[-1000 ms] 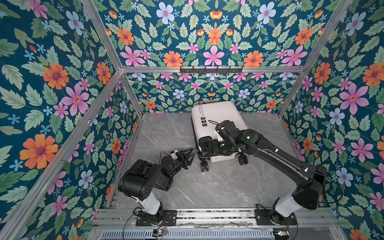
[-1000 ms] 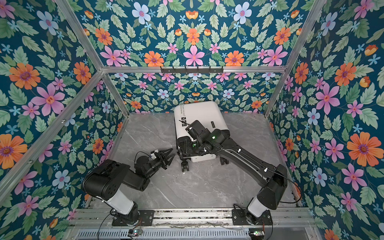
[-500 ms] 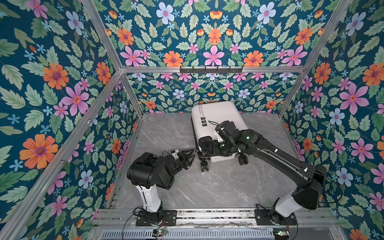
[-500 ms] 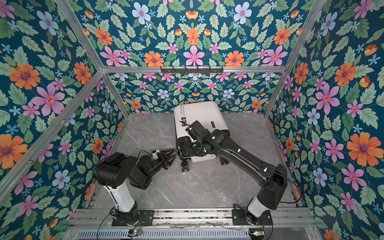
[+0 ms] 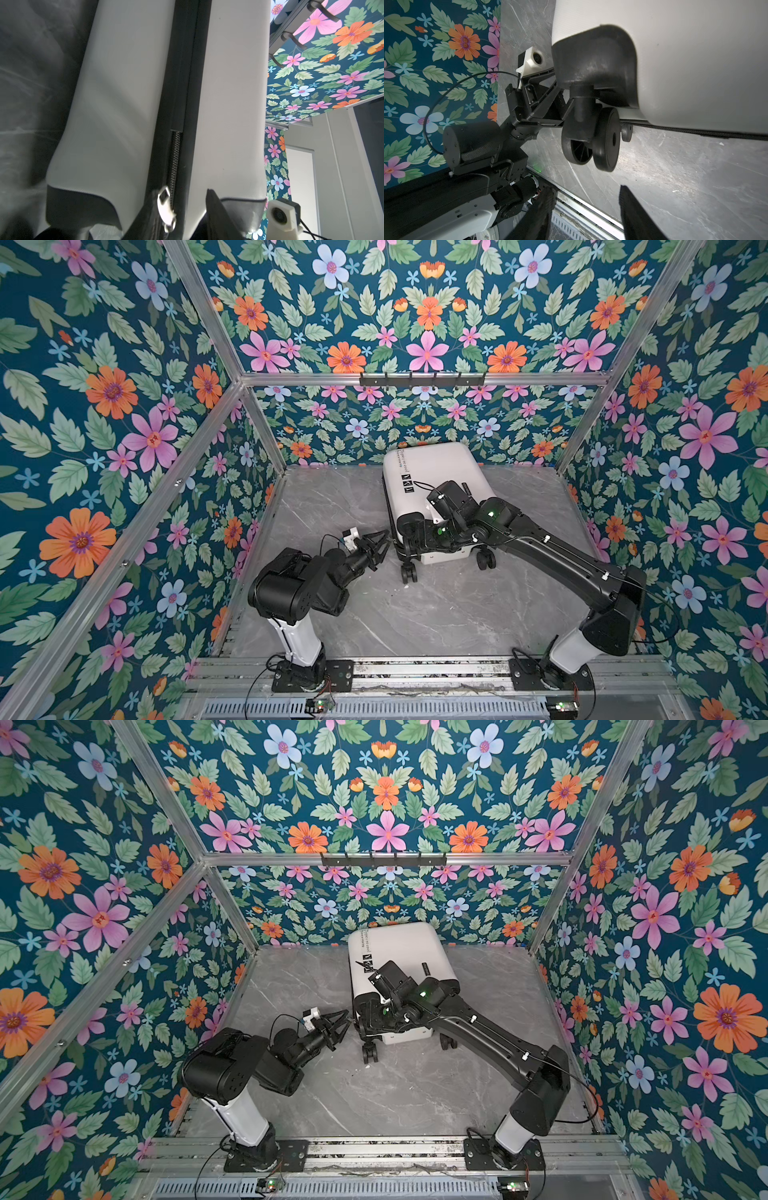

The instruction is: Pack the luggage

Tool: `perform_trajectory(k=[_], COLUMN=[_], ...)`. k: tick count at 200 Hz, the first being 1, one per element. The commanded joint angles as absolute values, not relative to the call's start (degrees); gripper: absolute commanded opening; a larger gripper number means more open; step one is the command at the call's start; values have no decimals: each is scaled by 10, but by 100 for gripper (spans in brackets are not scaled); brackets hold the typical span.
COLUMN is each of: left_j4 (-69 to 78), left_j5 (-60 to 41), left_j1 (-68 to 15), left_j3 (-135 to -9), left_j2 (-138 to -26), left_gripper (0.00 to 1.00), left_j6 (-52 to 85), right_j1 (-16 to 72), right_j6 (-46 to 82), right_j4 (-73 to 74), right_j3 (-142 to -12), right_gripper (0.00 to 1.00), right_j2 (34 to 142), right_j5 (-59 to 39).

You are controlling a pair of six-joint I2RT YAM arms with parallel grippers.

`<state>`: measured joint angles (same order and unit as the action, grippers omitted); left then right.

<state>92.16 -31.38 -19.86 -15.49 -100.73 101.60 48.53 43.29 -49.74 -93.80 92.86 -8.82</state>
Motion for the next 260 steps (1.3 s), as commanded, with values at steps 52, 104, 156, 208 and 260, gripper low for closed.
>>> perform_trajectory(k=[52, 104, 156, 208, 260], left_j4=[957, 957, 957, 957, 957], left_j5=[-322, -325, -331, -337, -341], left_j1=[-199, -198, -199, -199, -198], left_j3=[-146, -170, -156, -165, -191], left_j2=[-1010, -1002, -1014, -1020, -1054], left_gripper=[28, 27, 26, 34, 39], left_j6=[991, 985, 987, 979, 960], right_j1=[483, 484, 483, 483, 483], right_j6=[429, 430, 430, 430, 430], right_j4=[-503, -504, -502, -501, -502], right_j3=[-941, -935, -929, -928, -929], right_gripper=[53, 53, 52, 52, 52], right_j2=[935, 934, 929, 929, 930], right_j5=[-91, -95, -94, -97, -103])
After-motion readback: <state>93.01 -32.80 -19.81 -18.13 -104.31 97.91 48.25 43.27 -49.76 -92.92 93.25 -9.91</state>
